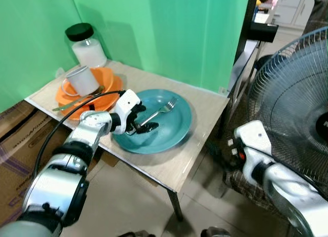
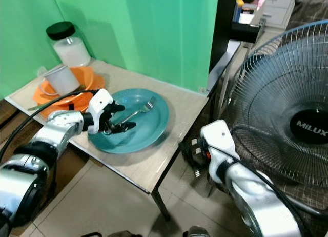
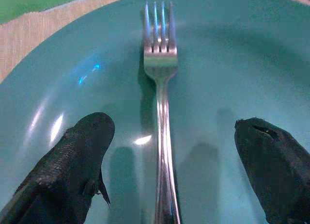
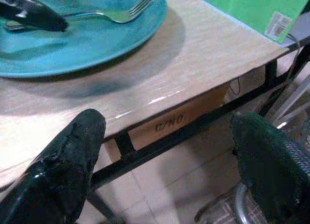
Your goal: Setting the table
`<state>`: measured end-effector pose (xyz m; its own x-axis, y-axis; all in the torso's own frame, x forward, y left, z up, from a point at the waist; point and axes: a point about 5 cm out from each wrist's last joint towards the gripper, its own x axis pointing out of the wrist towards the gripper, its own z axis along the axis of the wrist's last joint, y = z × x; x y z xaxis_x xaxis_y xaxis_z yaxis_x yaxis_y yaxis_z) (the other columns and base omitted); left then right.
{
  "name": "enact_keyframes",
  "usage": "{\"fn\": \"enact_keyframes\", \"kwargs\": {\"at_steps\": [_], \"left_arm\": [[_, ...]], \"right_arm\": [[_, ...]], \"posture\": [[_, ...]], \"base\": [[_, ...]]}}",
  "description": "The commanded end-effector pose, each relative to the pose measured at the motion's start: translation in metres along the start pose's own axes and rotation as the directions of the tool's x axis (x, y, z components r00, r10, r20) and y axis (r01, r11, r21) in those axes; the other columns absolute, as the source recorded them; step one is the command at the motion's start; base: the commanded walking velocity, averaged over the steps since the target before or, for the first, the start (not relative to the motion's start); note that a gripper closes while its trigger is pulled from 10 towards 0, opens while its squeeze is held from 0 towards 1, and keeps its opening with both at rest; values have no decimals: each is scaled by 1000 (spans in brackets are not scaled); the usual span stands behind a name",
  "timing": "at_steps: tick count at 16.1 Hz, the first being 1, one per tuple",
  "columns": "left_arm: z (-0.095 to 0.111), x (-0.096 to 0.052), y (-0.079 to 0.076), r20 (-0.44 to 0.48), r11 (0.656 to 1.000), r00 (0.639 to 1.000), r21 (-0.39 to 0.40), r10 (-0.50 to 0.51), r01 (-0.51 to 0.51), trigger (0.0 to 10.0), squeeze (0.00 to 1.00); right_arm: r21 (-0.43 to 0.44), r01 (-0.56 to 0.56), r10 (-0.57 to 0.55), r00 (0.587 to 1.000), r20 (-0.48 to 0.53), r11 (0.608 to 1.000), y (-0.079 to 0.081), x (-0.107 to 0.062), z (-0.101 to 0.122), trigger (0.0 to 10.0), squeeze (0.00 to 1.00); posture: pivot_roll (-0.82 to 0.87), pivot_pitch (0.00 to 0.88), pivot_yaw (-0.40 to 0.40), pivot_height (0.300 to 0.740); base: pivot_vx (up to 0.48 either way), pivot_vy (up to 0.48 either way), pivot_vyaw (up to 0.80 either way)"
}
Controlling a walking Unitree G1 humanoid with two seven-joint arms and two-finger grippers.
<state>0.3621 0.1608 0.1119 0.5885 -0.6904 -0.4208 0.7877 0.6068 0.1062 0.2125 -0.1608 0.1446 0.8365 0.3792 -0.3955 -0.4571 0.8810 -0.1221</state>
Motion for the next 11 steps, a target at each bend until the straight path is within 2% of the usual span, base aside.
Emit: {"fn": "enact_keyframes", "kwargs": {"at_steps": [1, 2, 5, 6, 7, 9, 11], "left_arm": [[2, -2, 6, -20, 998, 999, 31, 50, -49, 10000, 0], [2, -2, 9, -24, 995, 995, 32, 94, -93, 10000, 0], [-2, 1, 6, -51, 997, 995, 12, 80, -80, 10000, 0], [-5, 1, 5, -77, 997, 994, 11, 77, -77, 5294, 0], [-11, 0, 6, -104, 995, 989, 24, 102, -100, 1137, 0], [-13, -2, 9, -124, 989, 981, 29, 147, -144, 0, 0], [-15, -4, 11, -138, 985, 975, 26, 174, -172, 0, 0]], "right_arm": [[-14, -47, 47, 999, 5, 999, 5, -6, 4, 10000, 0], [-35, -74, 74, 997, -9, 997, 6, -11, 4, 10000, 0], [-57, -111, 109, 993, -35, 992, 8, -15, 3, 10000, 0], [-62, -132, 130, 991, -42, 989, 9, -17, 3, 10000, 0], [-68, -181, 178, 983, -51, 981, 13, -19, 4, 10000, 0], [-77, -205, 200, 978, -61, 976, 14, -20, 4, 10000, 0], [-90, -245, 240, 969, -63, 965, 15, -21, 4, 10000, 0]], "posture": [[-265, 82, 171, 740], [-271, 85, 169, 740], [-279, 88, 167, 740], [-278, 88, 168, 740], [-276, 88, 169, 740], [-270, 87, 168, 740], [-260, 83, 164, 740]], "base": [[0, 0, 0], [0, 0, 0], [0, 0, 0], [0, 0, 0], [0, 0, 0], [0, 0, 0], [0, 0, 0]]}}
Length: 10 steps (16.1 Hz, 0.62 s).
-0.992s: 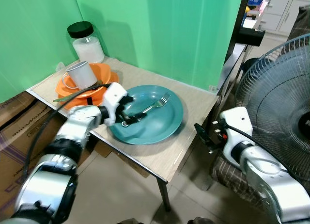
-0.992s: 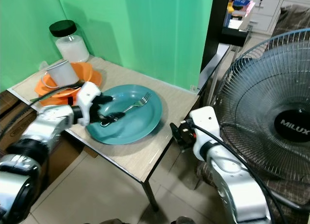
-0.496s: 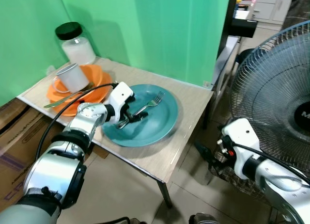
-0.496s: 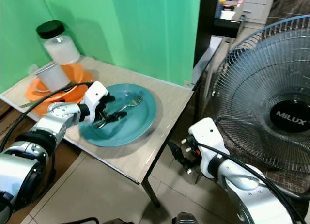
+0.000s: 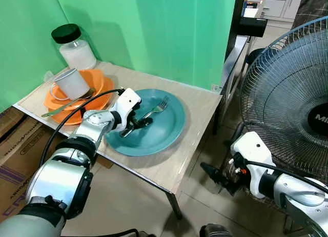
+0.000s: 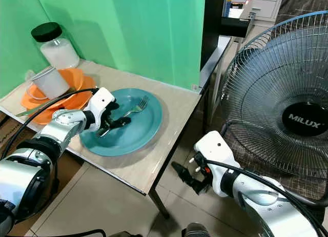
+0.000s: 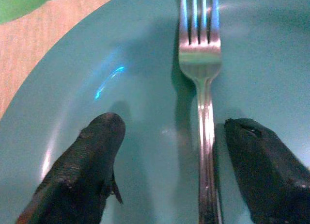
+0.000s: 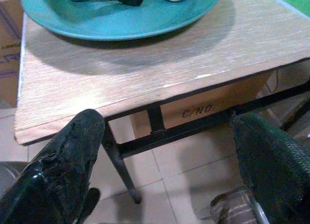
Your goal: Setting the table
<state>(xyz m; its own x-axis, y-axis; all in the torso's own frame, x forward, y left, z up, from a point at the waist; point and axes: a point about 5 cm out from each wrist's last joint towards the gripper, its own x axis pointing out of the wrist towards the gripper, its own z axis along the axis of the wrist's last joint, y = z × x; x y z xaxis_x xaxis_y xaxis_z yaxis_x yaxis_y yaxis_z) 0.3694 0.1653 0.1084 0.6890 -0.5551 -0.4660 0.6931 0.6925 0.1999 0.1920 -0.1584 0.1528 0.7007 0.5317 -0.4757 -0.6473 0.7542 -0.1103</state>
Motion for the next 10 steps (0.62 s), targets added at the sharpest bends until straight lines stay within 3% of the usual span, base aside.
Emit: {"fn": "enact_keyframes", "kwargs": {"at_steps": [1, 10], "left_arm": [[-12, -5, 4, -63, 1000, 998, -9, 17, -18, 0, 0], [-21, -7, -3, -82, 995, 993, -60, -81, 76, 0, 0]], "right_arm": [[-10, -34, 34, 999, 11, 999, 5, -1, 2, 10000, 0], [-77, -86, 87, 996, 13, 993, 6, 2, 6, 10000, 0]], "posture": [[-260, 83, 164, 740], [-256, 63, 148, 740]], "base": [[0, 0, 0], [0, 0, 0]]}}
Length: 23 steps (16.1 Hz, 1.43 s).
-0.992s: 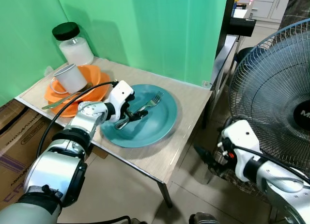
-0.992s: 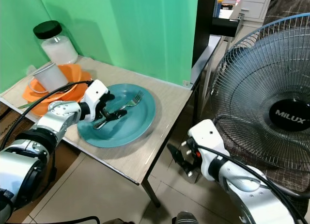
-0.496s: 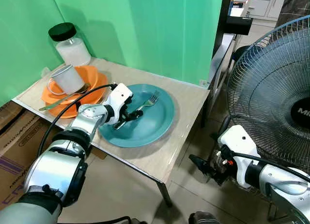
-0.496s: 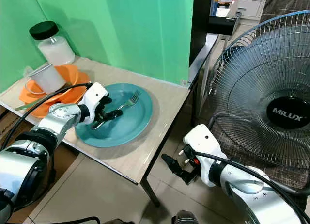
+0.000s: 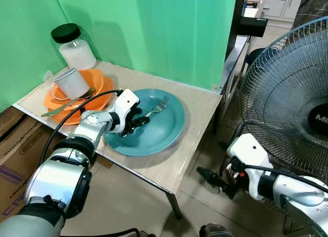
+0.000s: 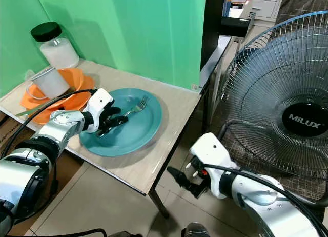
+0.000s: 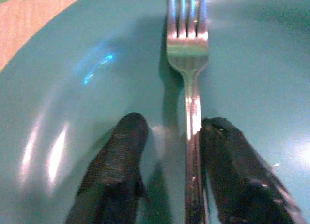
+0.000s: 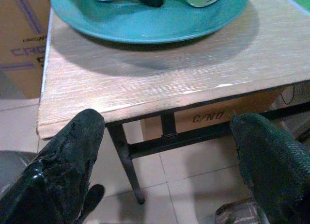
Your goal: Setting the table
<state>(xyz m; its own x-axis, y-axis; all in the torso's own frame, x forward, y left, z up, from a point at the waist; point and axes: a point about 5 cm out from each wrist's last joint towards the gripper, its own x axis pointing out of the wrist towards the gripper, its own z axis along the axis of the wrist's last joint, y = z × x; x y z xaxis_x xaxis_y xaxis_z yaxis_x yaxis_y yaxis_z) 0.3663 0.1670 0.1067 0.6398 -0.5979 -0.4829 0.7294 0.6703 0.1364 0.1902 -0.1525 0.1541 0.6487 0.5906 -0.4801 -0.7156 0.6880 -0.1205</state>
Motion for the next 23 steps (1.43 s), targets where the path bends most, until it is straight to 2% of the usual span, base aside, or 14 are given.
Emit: {"fn": "enact_keyframes", "kwargs": {"at_steps": [1, 16, 18, 20, 21, 23], "left_arm": [[-18, -4, -1, -80, 1000, 997, -24, -9, 7, 0, 0], [-10, -12, 9, -21, 999, 1000, -49, 5, -6, 0, 0], [12, -12, 13, 101, 998, 995, -60, 9, -3, 0, 0], [46, -9, 13, 279, 998, 960, -50, -24, 39, 0, 0], [56, -8, 11, 334, 997, 942, -40, -42, 59, 0, 0], [95, -6, -9, 537, 993, 836, 43, -112, 106, 0, 0]], "right_arm": [[-26, -12, 12, 1000, 10, 1000, 1, 1, 4, 10000, 0], [-47, -30, 32, 999, 27, 998, 7, 15, 6, 10000, 0], [-43, 27, -25, 998, 56, 999, -2, 16, 9, 10000, 0], [-7, 134, -132, 985, 116, 991, -15, 17, 16, 10000, 0], [6, 160, -159, 978, 131, 987, -18, 16, 18, 10000, 0], [72, 263, -273, 942, 198, 962, -25, 15, 24, 10000, 0]], "posture": [[-256, 59, 147, 740], [-232, 22, 140, 740], [-213, 13, 139, 740], [-199, 5, 137, 740], [-190, 2, 134, 740], [-173, 0, 125, 740]], "base": [[0, 0, 0], [0, 0, 0], [0, 0, 0], [0, 0, 0], [0, 0, 0], [0, 0, 0]]}}
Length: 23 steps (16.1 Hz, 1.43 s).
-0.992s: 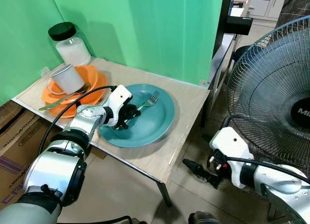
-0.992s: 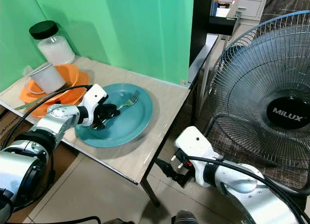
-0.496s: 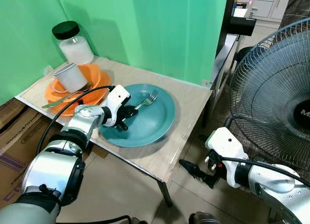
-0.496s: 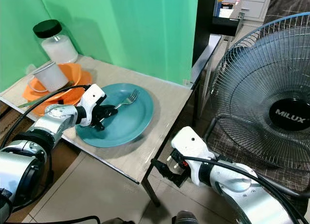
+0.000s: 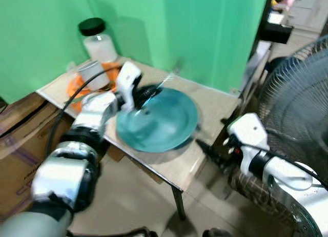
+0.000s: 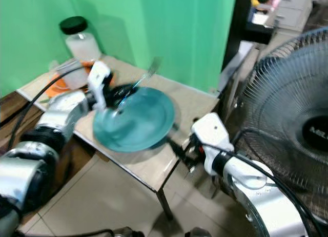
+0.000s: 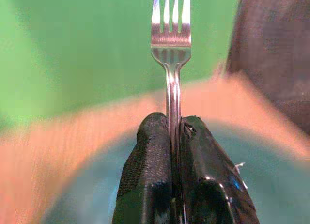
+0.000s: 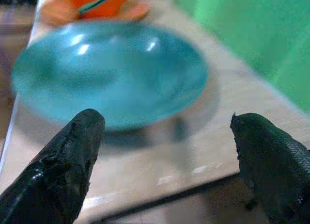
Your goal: Setting the table
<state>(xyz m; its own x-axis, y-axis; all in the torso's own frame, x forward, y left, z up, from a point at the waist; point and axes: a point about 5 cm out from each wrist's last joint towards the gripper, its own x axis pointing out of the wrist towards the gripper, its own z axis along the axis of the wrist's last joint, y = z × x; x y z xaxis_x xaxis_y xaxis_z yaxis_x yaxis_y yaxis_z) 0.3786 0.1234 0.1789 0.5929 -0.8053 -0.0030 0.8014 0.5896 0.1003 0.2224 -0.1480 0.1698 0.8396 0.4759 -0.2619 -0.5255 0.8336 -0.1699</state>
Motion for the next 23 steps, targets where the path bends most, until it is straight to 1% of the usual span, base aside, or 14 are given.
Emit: {"fn": "enact_keyframes", "kwargs": {"at_steps": [1, 2, 3, 4, 5, 8, 10, 11, 12, 14, 18, 21, 22, 23], "left_arm": [[15, 1, -2, 79, 999, 997, 30, -11, 9, 0, 0], [27, 6, -15, 163, 999, 987, 49, -8, 0, 0, 0], [32, 8, -20, 198, 999, 980, 51, -2, -8, 0, 0], [43, 11, -41, 293, 998, 956, 52, 15, -32, 0, 0], [39, 14, -71, 349, 992, 933, 47, 93, -117, 10000, 0], [22, 14, -93, 307, 984, 940, 53, 148, -172, 10000, 0], [19, 8, -103, 279, 968, 939, 88, 202, -234, 10000, 0], [19, 2, -107, 257, 961, 936, 73, 240, -266, 10000, 0], [17, -6, -108, 260, 929, 904, 58, 340, -367, 10000, 0], [13, -16, -106, 267, 899, 877, 70, 400, -432, 10000, 0], [3, -31, -103, 134, 896, 888, 1, 440, -444, 10000, 0], [-21, -55, -104, 42, 871, 879, 124, 475, -476, 10000, 0], [-23, -63, -103, 18, 858, 864, 103, 504, -503, 10000, 0], [-25, -72, -97, 4, 828, 830, 65, 558, -557, 10000, 0]], "right_arm": [[6, 44, -44, 999, 19, 999, -3, -1, 1, 10000, 0], [42, 105, -106, 993, 41, 994, -6, -1, 1, 10000, 0], [64, 133, -136, 990, 45, 989, -7, -1, 1, 10000, 0], [114, 222, -229, 972, 56, 968, -12, -3, 0, 10000, 0], [200, 339, -358, 932, 64, 919, -17, -7, -3, 10000, 0], [222, 390, -413, 909, 63, 894, -20, -9, -5, 10000, 0], [218, 397, -420, 905, 67, 891, -16, -8, -6, 10000, 0], [223, 400, -424, 903, 70, 889, -12, -8, -6, 10000, 0], [230, 413, -437, 897, 65, 881, -9, -9, -8, 10000, 0], [232, 426, -447, 893, 43, 874, -8, -10, -12, 10000, 0], [253, 421, -443, 896, 34, 871, -8, -7, -17, 10000, 0], [218, 415, -434, 900, 47, 883, -8, -4, -20, 10000, 0], [223, 416, -435, 899, 43, 882, -8, -1, -22, 10000, 0], [227, 423, -441, 897, 34, 877, -8, 2, -24, 10000, 0]], "posture": [[-170, 0, 125, 740], [-161, 0, 120, 740], [-161, 0, 120, 740], [-147, 0, 108, 740], [-144, 0, 113, 740], [-139, 0, 123, 740], [-139, 0, 129, 740], [-141, 0, 132, 740], [-135, 0, 125, 740], [-122, 0, 103, 740], [-118, 0, 74, 740], [-107, 0, 65, 740], [-107, 0, 66, 740], [-107, 0, 79, 740]], "base": [[0, 0, 0], [0, 0, 0], [0, 0, 0], [0, 0, 0], [0, 0, -738], [0, 0, -738], [0, 0, -756], [0, 0, -781], [0, 0, -781], [0, 0, -781], [0, 0, -781], [0, 0, -781], [0, 0, -781], [0, 0, -781]]}}
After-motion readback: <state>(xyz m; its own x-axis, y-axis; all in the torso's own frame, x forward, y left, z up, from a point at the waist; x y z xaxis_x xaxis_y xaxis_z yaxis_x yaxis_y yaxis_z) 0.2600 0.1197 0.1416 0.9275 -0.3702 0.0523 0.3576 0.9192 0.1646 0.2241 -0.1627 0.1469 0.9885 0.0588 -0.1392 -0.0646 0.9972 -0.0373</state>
